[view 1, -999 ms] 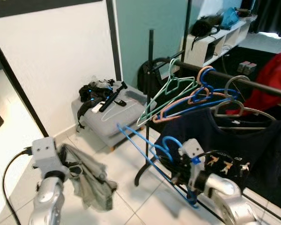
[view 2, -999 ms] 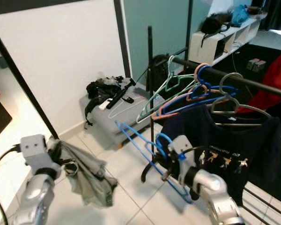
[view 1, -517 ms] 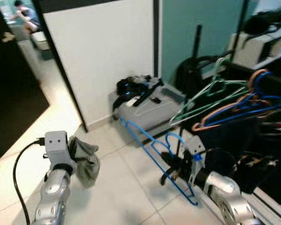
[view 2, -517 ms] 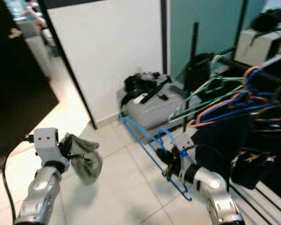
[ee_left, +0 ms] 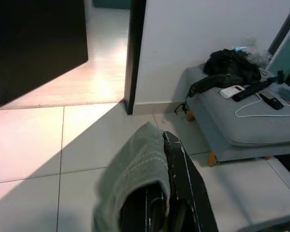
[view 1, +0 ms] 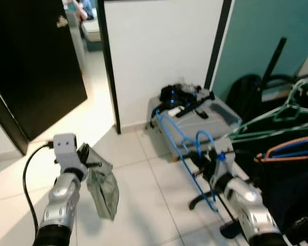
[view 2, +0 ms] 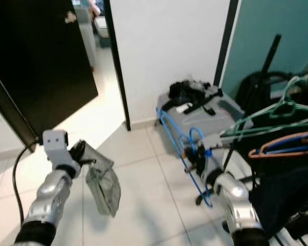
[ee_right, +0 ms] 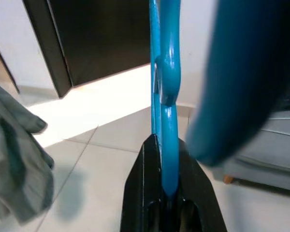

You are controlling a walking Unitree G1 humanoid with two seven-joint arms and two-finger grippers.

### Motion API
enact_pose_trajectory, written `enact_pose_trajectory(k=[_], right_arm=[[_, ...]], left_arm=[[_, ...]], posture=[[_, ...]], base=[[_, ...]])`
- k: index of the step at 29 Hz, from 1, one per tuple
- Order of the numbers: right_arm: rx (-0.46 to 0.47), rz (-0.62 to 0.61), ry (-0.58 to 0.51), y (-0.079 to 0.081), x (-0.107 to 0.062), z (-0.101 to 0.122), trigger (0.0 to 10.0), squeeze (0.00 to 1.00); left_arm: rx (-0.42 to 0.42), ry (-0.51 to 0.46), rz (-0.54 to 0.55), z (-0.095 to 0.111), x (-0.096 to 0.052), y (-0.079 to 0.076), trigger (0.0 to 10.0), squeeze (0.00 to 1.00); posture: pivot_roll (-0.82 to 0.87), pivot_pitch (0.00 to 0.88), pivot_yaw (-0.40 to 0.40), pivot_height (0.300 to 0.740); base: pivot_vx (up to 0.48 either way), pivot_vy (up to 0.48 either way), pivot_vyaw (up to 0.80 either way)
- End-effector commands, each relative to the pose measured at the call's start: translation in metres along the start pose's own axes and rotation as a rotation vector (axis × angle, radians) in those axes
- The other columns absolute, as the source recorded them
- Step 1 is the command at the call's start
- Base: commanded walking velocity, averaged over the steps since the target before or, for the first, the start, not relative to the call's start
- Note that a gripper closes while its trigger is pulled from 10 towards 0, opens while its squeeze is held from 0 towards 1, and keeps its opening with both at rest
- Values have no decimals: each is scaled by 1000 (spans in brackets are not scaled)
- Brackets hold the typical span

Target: Hang hanger

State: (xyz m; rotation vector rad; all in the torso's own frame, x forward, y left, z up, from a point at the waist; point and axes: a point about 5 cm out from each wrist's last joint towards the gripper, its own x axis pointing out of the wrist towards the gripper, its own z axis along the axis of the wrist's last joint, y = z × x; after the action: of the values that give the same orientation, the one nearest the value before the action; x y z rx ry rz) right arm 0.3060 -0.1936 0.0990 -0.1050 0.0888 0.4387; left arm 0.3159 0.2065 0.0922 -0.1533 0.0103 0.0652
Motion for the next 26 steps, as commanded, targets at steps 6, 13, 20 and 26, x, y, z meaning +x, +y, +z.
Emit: enact_pose_trajectory(k=[6, 13, 20, 26], right_arm=[[-52, -70, 22, -17, 0, 3, 10000, 0], [-6, -84, 19, -20, 0, -1, 10000, 0], [-5, -89, 18, -18, 3, -2, 10000, 0], [-5, -79, 15, -17, 5, -3, 10000, 0]], left_arm=[[-19, -25, -30, 6, 1, 1, 10000, 0], [-38, -33, -73, 8, 2, 3, 10000, 0], [1, -24, -91, 7, 5, 0, 10000, 0], [24, -29, -96, 7, 4, 0, 10000, 0]], posture=[[-71, 0, -58, 740], [-68, 0, -19, 740], [-76, 0, 1, 740], [-71, 0, 9, 740]], base=[[0, 0, 753], [0, 0, 756], [0, 0, 756], [0, 0, 751]])
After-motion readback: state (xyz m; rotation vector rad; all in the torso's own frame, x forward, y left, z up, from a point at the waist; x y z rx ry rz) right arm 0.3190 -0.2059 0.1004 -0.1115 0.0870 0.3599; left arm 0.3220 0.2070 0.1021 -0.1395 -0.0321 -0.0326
